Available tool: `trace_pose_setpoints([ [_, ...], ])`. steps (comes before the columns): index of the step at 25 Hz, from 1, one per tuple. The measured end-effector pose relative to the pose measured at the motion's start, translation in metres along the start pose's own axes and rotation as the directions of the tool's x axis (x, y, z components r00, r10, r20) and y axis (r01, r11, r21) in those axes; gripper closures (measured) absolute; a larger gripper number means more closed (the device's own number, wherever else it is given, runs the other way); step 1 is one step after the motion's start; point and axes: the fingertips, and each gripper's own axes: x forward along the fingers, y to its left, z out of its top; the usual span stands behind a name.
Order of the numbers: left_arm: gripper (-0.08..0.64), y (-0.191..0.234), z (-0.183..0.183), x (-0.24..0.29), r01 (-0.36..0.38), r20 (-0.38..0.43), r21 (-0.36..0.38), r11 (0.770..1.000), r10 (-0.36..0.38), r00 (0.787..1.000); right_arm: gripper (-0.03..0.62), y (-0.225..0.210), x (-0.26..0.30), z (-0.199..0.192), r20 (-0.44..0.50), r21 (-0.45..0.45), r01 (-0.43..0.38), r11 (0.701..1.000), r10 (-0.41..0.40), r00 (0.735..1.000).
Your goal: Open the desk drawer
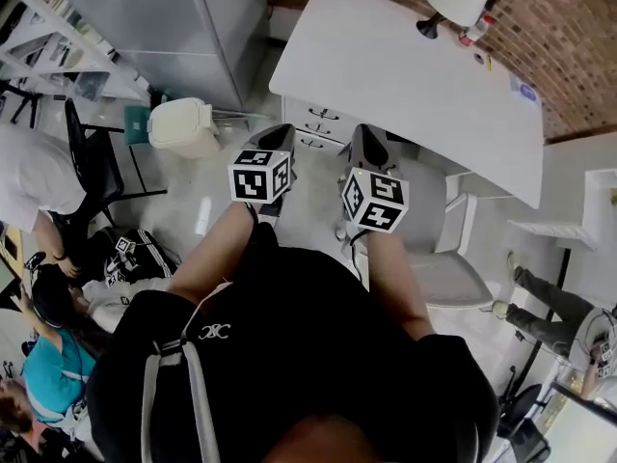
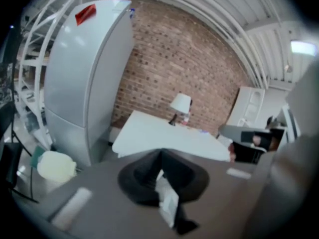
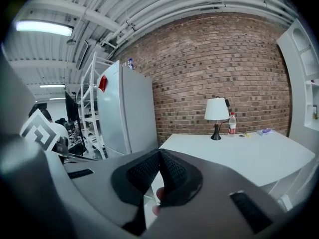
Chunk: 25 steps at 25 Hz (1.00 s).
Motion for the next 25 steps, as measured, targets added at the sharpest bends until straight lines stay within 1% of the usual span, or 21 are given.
trace_pose_setpoints([
  [2, 0.560, 0.007, -0.005, 0.017, 0.068, -0.021, -0.073, 0.995, -0.069, 0.997, 0.597, -0.006, 0.003, 0.000, -0.018, 0.012, 0.054, 0.998, -0.053, 0.998],
  [3, 0.561, 0.012, -0.008, 0.026, 0.097, -0.026, -0.126, 0.987, -0.101, 0.995, 0.597, -0.009, 0.007, -0.001, -0.027, 0.018, 0.075, 0.997, -0.075, 0.997],
  [4, 0.561, 0.018, -0.012, 0.035, 0.122, -0.029, -0.188, 0.975, -0.129, 0.991, 0.597, -0.012, 0.011, -0.004, -0.035, 0.023, 0.093, 0.995, -0.092, 0.995],
  [5, 0.561, 0.024, -0.018, 0.044, 0.141, -0.029, -0.260, 0.955, -0.154, 0.988, 0.597, -0.013, 0.015, -0.007, -0.044, 0.028, 0.110, 0.994, -0.109, 0.993],
  [6, 0.561, 0.031, -0.025, 0.052, 0.154, -0.029, -0.338, 0.929, -0.174, 0.984, 0.597, -0.015, 0.018, -0.012, -0.055, 0.031, 0.128, 0.991, -0.126, 0.990],
  [7, 0.561, 0.038, -0.032, 0.061, 0.162, -0.028, -0.412, 0.897, -0.190, 0.981, 0.597, -0.016, 0.019, -0.017, -0.067, 0.034, 0.148, 0.988, -0.145, 0.987],
  [8, 0.561, 0.044, -0.040, 0.069, 0.166, -0.025, -0.474, 0.865, -0.202, 0.979, 0.597, -0.018, 0.020, -0.022, -0.080, 0.036, 0.167, 0.985, -0.164, 0.983],
  [9, 0.561, 0.048, -0.047, 0.077, 0.166, -0.025, -0.517, 0.840, -0.208, 0.978, 0.597, -0.020, 0.020, -0.027, -0.093, 0.039, 0.185, 0.982, -0.181, 0.979],
  [10, 0.561, 0.052, -0.053, 0.085, 0.161, -0.030, -0.541, 0.826, -0.211, 0.977, 0.597, -0.022, 0.020, -0.031, -0.105, 0.042, 0.200, 0.979, -0.195, 0.975],
  [11, 0.561, 0.054, -0.060, 0.092, 0.155, -0.041, -0.549, 0.821, -0.212, 0.976, 0.597, -0.024, 0.020, -0.036, -0.117, 0.046, 0.213, 0.976, -0.206, 0.971],
  [13, 0.560, 0.057, -0.074, 0.107, 0.146, -0.071, -0.554, 0.820, -0.222, 0.972, 0.597, -0.029, 0.020, -0.047, -0.141, 0.055, 0.232, 0.971, -0.222, 0.965],
  [14, 0.561, 0.057, -0.080, 0.115, 0.147, -0.083, -0.565, 0.812, -0.233, 0.969, 0.597, -0.032, 0.021, -0.053, -0.153, 0.060, 0.238, 0.969, -0.227, 0.962],
  [16, 0.560, 0.056, -0.093, 0.133, 0.144, -0.099, -0.599, 0.788, -0.251, 0.963, 0.597, -0.040, 0.023, -0.068, -0.181, 0.068, 0.243, 0.968, -0.228, 0.957],
  [17, 0.560, 0.057, -0.101, 0.142, 0.130, -0.112, -0.610, 0.782, -0.247, 0.962, 0.597, -0.045, 0.024, -0.078, -0.200, 0.071, 0.244, 0.967, -0.226, 0.953],
  [19, 0.561, 0.058, -0.119, 0.159, 0.101, -0.135, -0.621, 0.777, -0.233, 0.963, 0.597, -0.053, 0.027, -0.100, -0.241, 0.074, 0.242, 0.967, -0.218, 0.946],
  [20, 0.560, 0.059, -0.129, 0.168, 0.097, -0.134, -0.638, 0.764, -0.234, 0.963, 0.597, -0.056, 0.029, -0.111, -0.258, 0.075, 0.238, 0.968, -0.212, 0.943],
  [21, 0.560, 0.061, -0.138, 0.177, 0.097, -0.123, -0.670, 0.736, -0.239, 0.963, 0.597, -0.060, 0.032, -0.122, -0.271, 0.076, 0.230, 0.970, -0.202, 0.941],
  [22, 0.560, 0.063, -0.147, 0.186, 0.098, -0.102, -0.714, 0.693, -0.242, 0.965, 0.597, -0.062, 0.036, -0.133, -0.280, 0.077, 0.220, 0.972, -0.191, 0.941],
  [24, 0.561, 0.072, -0.167, 0.205, 0.093, -0.048, -0.807, 0.583, -0.222, 0.974, 0.597, -0.068, 0.046, -0.155, -0.288, 0.087, 0.192, 0.978, -0.160, 0.944],
  [25, 0.561, 0.077, -0.179, 0.215, 0.088, -0.025, -0.840, 0.535, -0.201, 0.979, 0.597, -0.071, 0.052, -0.166, -0.288, 0.095, 0.178, 0.979, -0.144, 0.947],
])
